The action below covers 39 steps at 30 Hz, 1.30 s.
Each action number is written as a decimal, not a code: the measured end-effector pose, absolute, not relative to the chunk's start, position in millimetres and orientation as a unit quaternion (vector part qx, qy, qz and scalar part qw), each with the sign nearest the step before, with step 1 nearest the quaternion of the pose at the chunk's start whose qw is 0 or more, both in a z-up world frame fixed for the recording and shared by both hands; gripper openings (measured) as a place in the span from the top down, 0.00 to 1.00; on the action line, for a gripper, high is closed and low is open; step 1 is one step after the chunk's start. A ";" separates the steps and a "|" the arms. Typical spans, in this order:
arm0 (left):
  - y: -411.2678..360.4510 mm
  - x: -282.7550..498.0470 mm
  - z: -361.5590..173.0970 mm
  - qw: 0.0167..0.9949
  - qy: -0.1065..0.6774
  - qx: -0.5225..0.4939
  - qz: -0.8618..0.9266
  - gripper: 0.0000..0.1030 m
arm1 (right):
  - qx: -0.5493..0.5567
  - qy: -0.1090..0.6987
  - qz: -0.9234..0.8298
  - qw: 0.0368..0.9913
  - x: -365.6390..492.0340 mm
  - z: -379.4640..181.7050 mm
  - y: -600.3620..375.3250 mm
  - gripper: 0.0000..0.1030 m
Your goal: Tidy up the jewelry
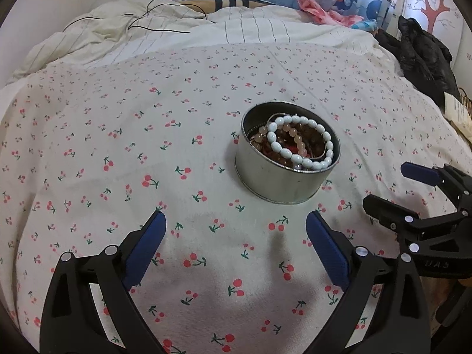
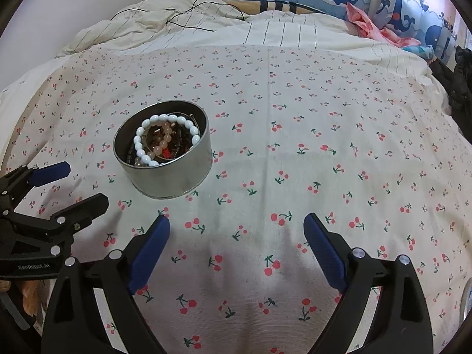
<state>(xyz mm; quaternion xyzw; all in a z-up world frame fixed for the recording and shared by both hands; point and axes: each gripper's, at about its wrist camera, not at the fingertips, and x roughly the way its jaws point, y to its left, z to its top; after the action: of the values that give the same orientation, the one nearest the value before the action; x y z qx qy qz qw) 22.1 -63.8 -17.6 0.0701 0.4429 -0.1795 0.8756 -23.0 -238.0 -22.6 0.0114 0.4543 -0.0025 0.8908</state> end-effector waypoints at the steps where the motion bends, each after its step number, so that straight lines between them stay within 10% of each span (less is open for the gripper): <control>1: -64.5 22.0 -17.6 0.876 0.443 0.070 -0.179 0.11 | 0.011 0.454 -0.003 0.891 -23.2 -22.8 -237.6 0.13; 39: -77.5 24.9 -12.8 0.880 0.438 0.107 -0.147 0.07 | 0.011 0.455 -0.003 0.891 -23.5 -21.3 -240.4 0.09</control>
<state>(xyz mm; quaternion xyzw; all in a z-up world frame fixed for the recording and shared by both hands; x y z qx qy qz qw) 24.9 -77.5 -12.8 0.1066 0.4383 -0.1471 0.8803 -23.5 -240.4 -21.3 0.0107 0.4547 -0.0030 0.8906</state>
